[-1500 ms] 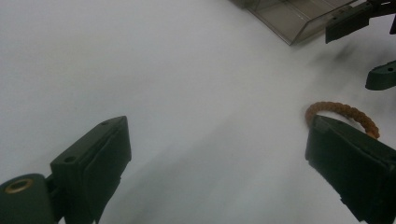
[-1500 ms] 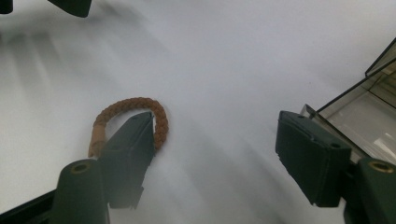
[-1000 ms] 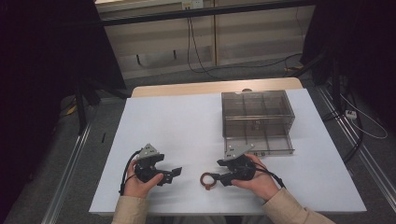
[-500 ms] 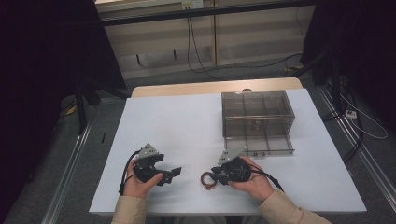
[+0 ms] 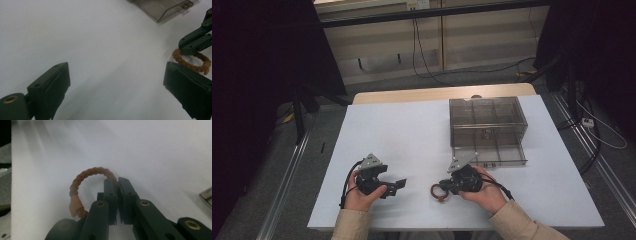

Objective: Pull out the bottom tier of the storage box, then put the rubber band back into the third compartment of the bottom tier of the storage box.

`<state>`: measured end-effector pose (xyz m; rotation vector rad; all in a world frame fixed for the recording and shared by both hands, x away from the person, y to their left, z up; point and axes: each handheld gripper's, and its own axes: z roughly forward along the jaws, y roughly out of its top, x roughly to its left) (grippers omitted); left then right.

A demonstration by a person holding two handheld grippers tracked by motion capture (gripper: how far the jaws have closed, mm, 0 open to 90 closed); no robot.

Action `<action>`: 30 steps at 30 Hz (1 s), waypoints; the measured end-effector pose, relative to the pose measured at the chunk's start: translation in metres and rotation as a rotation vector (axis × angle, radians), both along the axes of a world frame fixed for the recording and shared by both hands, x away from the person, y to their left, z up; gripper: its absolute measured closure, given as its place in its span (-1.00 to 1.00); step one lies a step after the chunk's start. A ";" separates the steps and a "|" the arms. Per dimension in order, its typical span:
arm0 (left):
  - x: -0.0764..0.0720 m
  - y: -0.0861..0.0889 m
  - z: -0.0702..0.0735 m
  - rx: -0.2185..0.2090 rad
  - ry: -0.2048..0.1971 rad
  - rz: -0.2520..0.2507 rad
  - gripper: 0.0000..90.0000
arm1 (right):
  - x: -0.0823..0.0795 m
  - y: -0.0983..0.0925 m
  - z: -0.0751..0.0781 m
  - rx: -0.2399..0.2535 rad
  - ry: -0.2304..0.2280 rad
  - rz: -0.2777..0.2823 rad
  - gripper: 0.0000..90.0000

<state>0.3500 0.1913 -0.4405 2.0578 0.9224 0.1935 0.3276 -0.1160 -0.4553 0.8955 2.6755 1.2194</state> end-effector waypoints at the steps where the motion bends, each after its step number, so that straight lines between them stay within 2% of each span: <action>1: 0.000 0.000 0.000 0.001 -0.002 -0.001 -0.84 | 0.000 -0.003 0.002 0.010 0.007 -0.002 0.91; 3: 0.000 0.000 0.000 0.002 0.000 -0.004 -0.84 | 0.001 -0.008 0.006 0.022 0.020 -0.012 0.91; 10: 0.000 0.000 0.000 0.003 -0.002 -0.002 -0.84 | 0.003 -0.023 0.013 0.025 0.020 -0.028 0.91; 30: 0.001 -0.001 0.000 0.001 0.003 -0.006 -0.84 | 0.008 -0.041 0.029 0.017 0.038 -0.033 0.91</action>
